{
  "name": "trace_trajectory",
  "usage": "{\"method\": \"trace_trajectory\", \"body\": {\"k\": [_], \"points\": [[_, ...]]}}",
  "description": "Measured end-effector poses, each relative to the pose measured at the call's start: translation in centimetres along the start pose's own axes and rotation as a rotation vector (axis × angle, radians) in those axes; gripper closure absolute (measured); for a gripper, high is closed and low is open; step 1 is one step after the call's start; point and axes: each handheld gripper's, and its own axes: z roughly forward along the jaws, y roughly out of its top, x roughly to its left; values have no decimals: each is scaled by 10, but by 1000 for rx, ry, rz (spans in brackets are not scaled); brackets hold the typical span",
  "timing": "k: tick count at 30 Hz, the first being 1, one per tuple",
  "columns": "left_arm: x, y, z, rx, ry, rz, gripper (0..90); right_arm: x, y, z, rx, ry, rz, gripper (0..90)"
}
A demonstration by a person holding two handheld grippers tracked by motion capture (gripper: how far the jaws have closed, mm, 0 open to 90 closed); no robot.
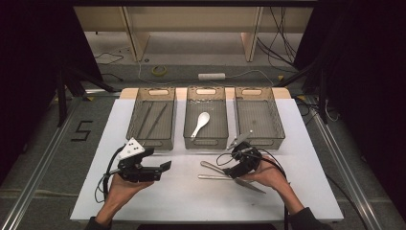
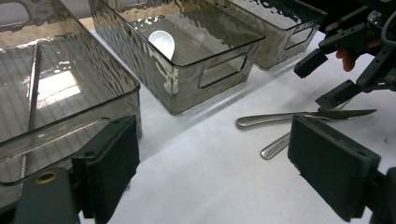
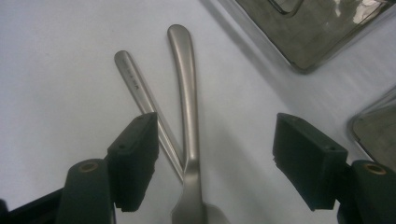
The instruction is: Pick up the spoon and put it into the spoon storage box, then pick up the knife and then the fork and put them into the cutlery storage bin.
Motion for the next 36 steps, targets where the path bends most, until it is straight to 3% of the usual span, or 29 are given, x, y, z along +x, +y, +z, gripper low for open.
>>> {"method": "trace_trajectory", "body": {"k": [11,19,36], "points": [[-1,-3,-4,4,7,-1,157,-4,2,7,36,12,4,374],[-5,-4,-4,4,10,14,156,-3,7,13,60,2,-21,446],[-6,-6,-8,-13,1,11,155,2,12,29,173,19,-91,619]]}}
